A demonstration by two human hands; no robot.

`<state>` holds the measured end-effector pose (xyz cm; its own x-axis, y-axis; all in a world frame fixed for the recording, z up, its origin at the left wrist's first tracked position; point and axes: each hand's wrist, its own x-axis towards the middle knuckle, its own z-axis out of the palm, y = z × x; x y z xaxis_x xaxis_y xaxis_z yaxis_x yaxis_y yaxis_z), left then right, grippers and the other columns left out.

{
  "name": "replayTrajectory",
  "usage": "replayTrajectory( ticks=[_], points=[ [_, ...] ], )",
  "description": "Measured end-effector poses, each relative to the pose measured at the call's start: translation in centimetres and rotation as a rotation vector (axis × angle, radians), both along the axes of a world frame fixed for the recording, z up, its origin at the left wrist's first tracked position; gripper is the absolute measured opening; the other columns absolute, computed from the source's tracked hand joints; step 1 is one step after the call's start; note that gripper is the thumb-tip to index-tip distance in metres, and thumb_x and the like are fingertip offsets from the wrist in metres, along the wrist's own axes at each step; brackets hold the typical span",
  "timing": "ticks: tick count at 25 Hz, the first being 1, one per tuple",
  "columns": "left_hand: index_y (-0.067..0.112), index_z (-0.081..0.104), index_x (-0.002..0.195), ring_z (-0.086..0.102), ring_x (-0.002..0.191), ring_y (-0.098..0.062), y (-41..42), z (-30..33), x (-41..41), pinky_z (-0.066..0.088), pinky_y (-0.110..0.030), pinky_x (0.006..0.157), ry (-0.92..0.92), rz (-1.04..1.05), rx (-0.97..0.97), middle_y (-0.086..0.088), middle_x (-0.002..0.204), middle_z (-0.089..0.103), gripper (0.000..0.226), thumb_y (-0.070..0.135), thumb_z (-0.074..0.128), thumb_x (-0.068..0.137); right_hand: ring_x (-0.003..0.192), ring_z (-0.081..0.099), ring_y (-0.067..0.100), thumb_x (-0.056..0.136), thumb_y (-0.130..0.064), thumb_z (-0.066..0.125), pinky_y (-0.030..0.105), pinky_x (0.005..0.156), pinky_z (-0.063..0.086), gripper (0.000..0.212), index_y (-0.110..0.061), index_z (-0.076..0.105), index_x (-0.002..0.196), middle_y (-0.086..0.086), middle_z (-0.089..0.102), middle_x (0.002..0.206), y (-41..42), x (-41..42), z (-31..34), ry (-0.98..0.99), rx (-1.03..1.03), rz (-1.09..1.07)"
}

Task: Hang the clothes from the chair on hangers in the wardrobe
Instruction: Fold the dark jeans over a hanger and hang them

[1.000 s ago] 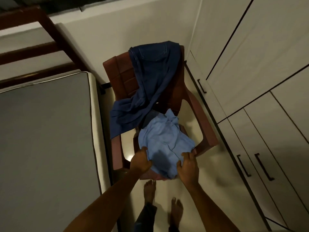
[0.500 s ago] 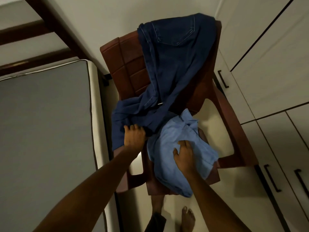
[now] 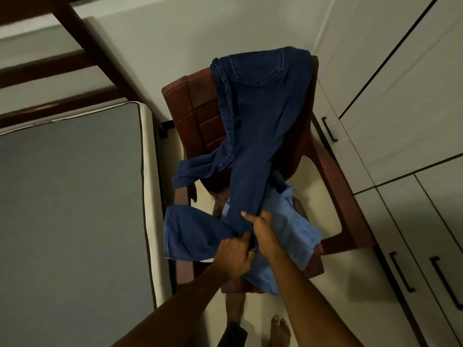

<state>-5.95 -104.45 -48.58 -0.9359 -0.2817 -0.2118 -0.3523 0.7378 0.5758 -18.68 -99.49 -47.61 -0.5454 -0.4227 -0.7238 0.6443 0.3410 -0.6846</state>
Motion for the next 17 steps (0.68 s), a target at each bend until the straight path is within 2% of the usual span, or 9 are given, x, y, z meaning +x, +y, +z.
replayTrajectory(
  ticks=[2,3,5,7,8,10,12,13,17],
  points=[
    [0.017,0.057,0.088,0.048,0.058,-0.011,0.7,0.9,-0.2,0.036,-0.030,0.058,0.027,-0.061,0.068,0.000,0.073,0.062,0.020,0.028,0.040,0.087,0.079,0.066,0.030,0.094,-0.006,0.061,0.039,0.072,0.057,0.007,-0.007,0.067,0.091,0.009,0.069,0.082,1.2,-0.1,0.6,0.098,0.090,-0.046],
    [0.017,0.062,0.086,0.052,0.062,-0.012,0.6,1.7,-0.5,0.041,-0.031,0.061,0.014,-0.012,0.145,0.001,0.075,0.065,0.023,0.027,0.041,0.088,0.071,0.060,0.028,0.093,-0.002,0.057,0.037,0.065,0.051,0.016,-0.008,0.062,0.080,0.008,0.061,0.073,2.0,-0.2,0.9,0.124,0.127,-0.091],
    [0.014,0.068,0.082,0.061,0.070,-0.017,0.1,4.2,-1.9,0.050,-0.036,0.067,0.042,0.341,0.356,-0.002,0.078,0.069,0.029,0.027,0.044,0.091,0.065,0.050,0.020,0.092,0.001,0.048,0.038,0.067,0.044,0.025,-0.012,0.052,0.072,0.005,0.051,0.067,4.5,-0.2,1.7,0.153,0.113,-0.148],
    [0.012,0.066,0.088,0.063,0.073,-0.013,-1.5,6.9,-4.4,0.051,-0.037,0.068,0.199,0.683,0.395,0.000,0.079,0.068,0.031,0.037,0.051,0.099,0.062,0.051,0.013,0.101,-0.025,0.059,0.032,0.066,0.045,0.031,-0.013,0.050,0.073,-0.001,0.053,0.064,7.0,0.2,3.0,0.142,0.082,-0.162],
    [0.014,0.065,0.098,0.064,0.077,-0.006,-2.2,8.6,-6.2,0.051,-0.033,0.070,0.233,0.749,0.450,0.005,0.086,0.069,0.032,0.045,0.058,0.099,0.058,0.049,0.011,0.094,-0.037,0.064,0.028,0.061,0.044,0.037,-0.013,0.048,0.071,-0.003,0.052,0.059,7.9,0.4,3.7,0.125,0.070,-0.172],
    [0.020,0.062,0.124,0.068,0.098,-0.006,-4.3,11.6,-11.0,0.055,-0.028,0.083,0.256,0.784,0.836,0.009,0.113,0.071,0.046,0.052,0.070,0.092,0.051,0.040,0.010,0.096,-0.004,0.056,0.027,0.054,0.036,0.041,-0.016,0.040,0.060,-0.005,0.041,0.052,8.6,0.7,5.1,0.126,0.009,-0.172],
    [0.015,0.065,0.128,0.069,0.113,-0.025,-6.9,13.6,-15.9,0.059,-0.040,0.090,0.344,0.923,1.284,-0.003,0.122,0.072,0.049,0.038,0.078,0.087,0.052,0.032,0.011,0.082,-0.003,0.053,0.030,0.052,0.029,0.042,-0.027,0.034,0.054,-0.005,0.032,0.053,8.7,0.9,5.9,0.119,-0.010,-0.126],
    [0.012,0.067,0.124,0.068,0.114,-0.032,-8.3,14.3,-17.7,0.059,-0.046,0.090,0.394,0.984,1.393,-0.009,0.120,0.073,0.045,0.025,0.078,0.083,0.054,0.030,0.013,0.080,-0.004,0.052,0.031,0.053,0.025,0.042,-0.029,0.031,0.053,-0.004,0.030,0.056,8.7,0.9,6.4,0.121,-0.004,-0.101],
    [0.004,0.070,0.108,0.067,0.098,-0.035,-10.0,18.8,-20.1,0.059,-0.048,0.089,0.449,0.966,1.439,-0.016,0.106,0.071,0.030,0.003,0.060,0.079,0.055,0.037,0.013,0.084,0.003,0.053,0.034,0.057,0.029,0.043,-0.026,0.039,0.055,-0.002,0.039,0.055,9.1,0.2,9.0,0.115,-0.039,0.028]
  ],
)
